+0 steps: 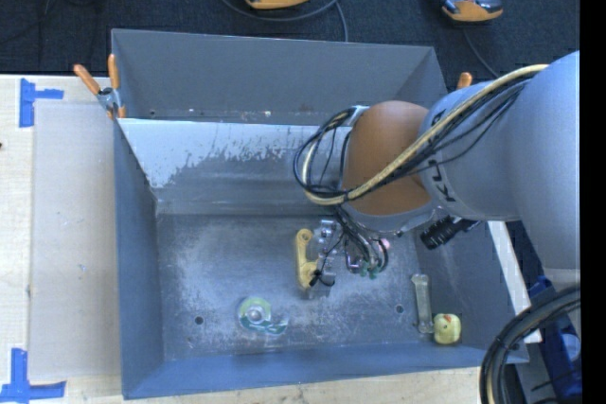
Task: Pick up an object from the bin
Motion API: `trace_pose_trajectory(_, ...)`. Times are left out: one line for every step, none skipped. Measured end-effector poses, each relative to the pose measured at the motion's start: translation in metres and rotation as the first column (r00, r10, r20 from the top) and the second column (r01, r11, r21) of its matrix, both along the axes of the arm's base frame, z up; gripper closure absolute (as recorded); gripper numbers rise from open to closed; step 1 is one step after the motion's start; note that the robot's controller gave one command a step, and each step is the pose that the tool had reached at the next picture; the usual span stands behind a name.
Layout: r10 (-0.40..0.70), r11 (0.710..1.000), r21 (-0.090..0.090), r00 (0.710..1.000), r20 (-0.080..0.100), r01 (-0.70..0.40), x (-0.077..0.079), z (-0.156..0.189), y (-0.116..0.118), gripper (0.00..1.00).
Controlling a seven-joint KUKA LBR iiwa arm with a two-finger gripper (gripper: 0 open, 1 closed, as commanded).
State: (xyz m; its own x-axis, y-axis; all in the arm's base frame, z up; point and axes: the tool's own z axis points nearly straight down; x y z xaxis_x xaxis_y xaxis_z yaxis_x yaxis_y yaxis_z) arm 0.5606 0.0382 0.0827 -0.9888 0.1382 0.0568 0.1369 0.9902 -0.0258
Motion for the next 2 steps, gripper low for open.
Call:
trace_pose_trajectory(-0.175, 0.984, -0.012, 0.985, -0.003, 0.175, -0.022, 0.024, 0.01, 1.0)
trace_pose_trajectory(-0.191, 0.981, -0.013, 0.982, 0.002, 0.191, 0.011, 0.121, 0.018, 1.0)
